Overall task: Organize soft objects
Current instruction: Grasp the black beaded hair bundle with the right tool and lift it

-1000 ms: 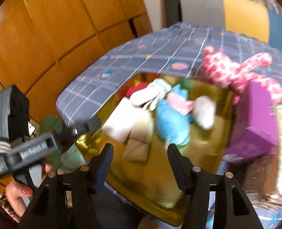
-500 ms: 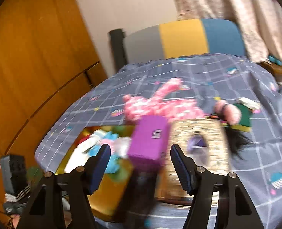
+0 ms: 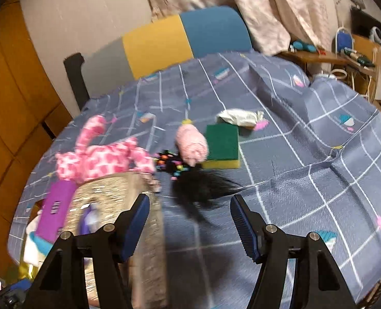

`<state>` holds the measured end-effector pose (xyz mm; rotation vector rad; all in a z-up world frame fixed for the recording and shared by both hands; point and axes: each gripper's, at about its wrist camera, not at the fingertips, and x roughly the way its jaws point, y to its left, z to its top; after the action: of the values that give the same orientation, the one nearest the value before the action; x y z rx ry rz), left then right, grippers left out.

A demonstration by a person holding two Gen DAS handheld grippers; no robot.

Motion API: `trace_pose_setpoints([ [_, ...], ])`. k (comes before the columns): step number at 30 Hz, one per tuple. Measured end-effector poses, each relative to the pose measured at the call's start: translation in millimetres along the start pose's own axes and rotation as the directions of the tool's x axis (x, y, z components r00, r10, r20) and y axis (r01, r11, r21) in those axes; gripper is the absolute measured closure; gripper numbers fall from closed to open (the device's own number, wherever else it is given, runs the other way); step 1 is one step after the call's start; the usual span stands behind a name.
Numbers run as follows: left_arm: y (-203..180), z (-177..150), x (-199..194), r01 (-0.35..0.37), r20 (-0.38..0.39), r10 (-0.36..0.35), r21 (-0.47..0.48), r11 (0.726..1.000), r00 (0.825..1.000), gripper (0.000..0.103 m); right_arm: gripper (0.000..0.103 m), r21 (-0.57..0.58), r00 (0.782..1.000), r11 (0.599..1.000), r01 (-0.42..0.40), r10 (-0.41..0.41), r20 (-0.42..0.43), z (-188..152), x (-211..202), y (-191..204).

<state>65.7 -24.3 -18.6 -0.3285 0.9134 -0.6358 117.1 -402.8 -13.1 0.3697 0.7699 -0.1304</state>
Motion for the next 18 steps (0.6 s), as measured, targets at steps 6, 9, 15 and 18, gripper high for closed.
trace_pose_setpoints([
  [6,-11,0,9,-0.006,-0.027,0.006,0.019,1.000,1.000,0.058,0.037,-0.005,0.993,0.997,-0.079,0.079,-0.086,18,50,-15],
  [9,-15,-1,10,-0.015,-0.031,0.016,0.023,1.000,0.999,0.058,0.039,0.027,0.987,0.997,-0.078,0.081,-0.138,23,79,-22],
  [15,-17,0,12,-0.031,-0.037,0.032,0.029,0.999,0.999,0.058,0.051,0.013,0.969,0.995,-0.101,0.102,-0.224,19,119,-23],
  [18,-17,0,14,-0.034,-0.043,0.035,0.028,0.999,0.998,0.058,0.077,-0.034,0.965,0.995,-0.099,0.087,-0.246,13,126,-18],
])
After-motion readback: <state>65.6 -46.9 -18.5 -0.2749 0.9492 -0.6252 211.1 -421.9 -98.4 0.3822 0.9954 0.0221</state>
